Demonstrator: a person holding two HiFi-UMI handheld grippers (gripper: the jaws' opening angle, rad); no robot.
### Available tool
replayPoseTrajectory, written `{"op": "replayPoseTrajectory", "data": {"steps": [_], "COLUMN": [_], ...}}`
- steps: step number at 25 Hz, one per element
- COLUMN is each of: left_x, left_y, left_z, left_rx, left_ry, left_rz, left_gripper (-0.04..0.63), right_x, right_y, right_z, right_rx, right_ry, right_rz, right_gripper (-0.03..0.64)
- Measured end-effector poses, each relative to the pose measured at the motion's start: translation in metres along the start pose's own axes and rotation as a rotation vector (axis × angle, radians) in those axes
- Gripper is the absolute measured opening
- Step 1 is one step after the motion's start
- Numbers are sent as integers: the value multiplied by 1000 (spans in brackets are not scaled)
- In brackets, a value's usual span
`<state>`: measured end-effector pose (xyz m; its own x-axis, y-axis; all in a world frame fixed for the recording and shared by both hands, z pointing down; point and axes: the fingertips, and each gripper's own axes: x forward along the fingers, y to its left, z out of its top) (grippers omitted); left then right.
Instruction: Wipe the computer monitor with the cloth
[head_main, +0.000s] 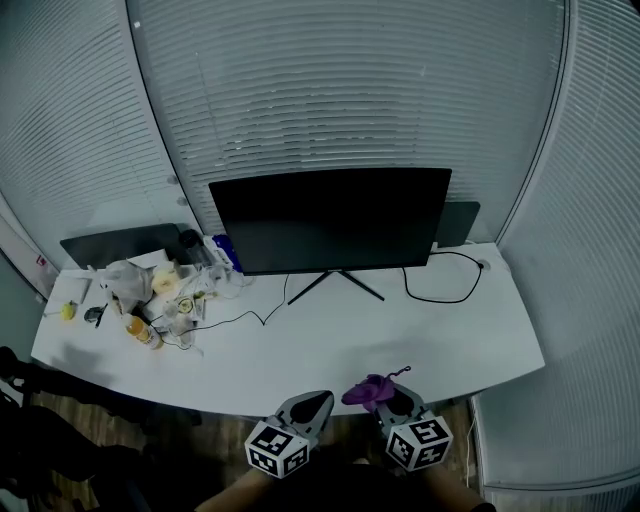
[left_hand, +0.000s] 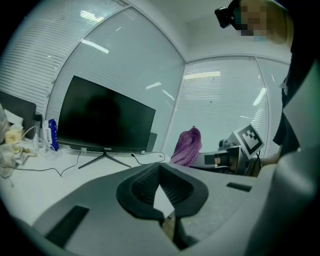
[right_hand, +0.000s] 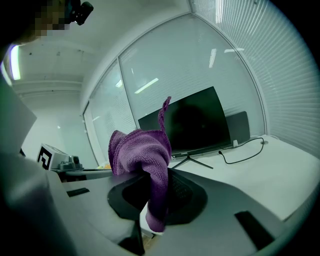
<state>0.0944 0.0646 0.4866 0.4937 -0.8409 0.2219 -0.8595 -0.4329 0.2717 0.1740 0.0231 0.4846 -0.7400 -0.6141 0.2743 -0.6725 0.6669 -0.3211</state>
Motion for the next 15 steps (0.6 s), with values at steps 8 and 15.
{"op": "replayPoseTrajectory", "data": {"steps": [8, 15], "left_x": [9, 6], "left_y": [-20, -22], "left_z": [-10, -10], "left_rx": [8, 11], "left_ry": [16, 23], "left_rz": [-19, -21], "left_gripper": [3, 3], "right_x": [-16, -19], "right_y": [-12, -9], "right_z": [-9, -10], "right_rx": [14, 15], "right_ry": [1, 0], "right_rz": [-14, -15], "right_gripper": [67, 67]}}
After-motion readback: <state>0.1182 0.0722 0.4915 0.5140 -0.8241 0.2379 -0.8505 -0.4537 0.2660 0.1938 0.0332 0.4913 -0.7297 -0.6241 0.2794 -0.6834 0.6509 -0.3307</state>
